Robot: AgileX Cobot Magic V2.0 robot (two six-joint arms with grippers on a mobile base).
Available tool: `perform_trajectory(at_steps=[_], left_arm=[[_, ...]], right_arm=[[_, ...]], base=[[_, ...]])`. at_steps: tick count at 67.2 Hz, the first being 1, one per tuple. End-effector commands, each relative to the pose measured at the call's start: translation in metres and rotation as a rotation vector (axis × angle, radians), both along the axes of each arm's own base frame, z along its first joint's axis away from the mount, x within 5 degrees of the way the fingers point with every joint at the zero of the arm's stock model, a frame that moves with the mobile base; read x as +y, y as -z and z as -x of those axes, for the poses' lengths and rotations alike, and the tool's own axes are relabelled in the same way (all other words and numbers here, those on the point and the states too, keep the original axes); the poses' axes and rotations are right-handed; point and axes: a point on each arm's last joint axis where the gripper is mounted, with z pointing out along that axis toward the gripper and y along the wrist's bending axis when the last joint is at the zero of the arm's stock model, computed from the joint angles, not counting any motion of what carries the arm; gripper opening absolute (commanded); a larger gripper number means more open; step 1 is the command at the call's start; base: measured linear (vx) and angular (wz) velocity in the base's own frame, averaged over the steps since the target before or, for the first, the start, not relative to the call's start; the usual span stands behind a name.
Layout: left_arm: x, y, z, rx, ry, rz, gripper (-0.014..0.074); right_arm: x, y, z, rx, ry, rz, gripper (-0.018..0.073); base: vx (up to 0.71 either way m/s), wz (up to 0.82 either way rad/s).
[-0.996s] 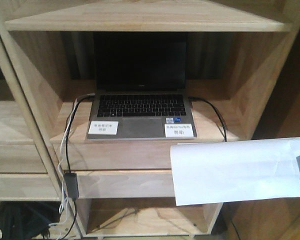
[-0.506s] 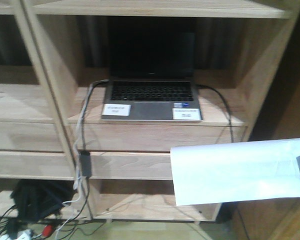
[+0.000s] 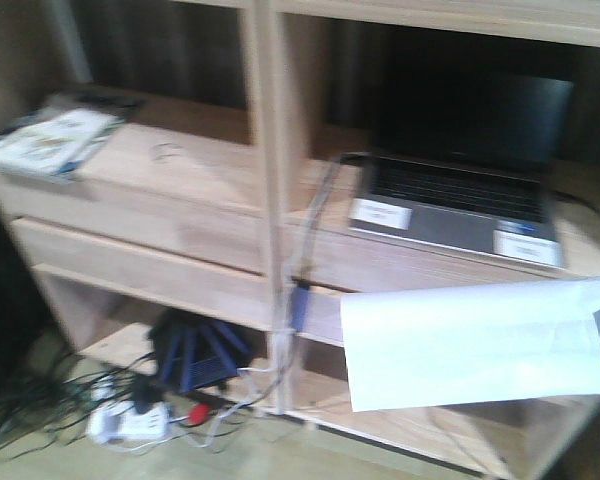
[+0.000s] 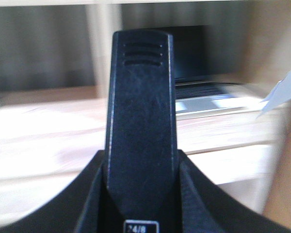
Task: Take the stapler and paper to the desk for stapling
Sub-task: 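Drive the base away from the shelf toward the wooden desk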
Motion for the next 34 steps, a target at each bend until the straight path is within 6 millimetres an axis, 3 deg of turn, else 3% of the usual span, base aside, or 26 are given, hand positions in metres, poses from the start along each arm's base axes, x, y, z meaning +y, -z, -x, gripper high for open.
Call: perform_trajectory(at_steps=[1, 34], left_arm=[[0.0004, -0.0190, -0.0001, -0.118, -0.005, 0.068, -0.0006], [0.0004, -0.0190, -0.0001, -0.118, -0.005, 0.068, -0.0006]], right_arm=[[-0.0004, 0.0024, 0.0028, -0.028, -0.008, -0.017, -0.0005], [-0.0004, 0.0024, 0.0028, -0.028, -0.008, -0.017, -0.0005]], base=[[0.00, 0.71], [0.04, 0.73]])
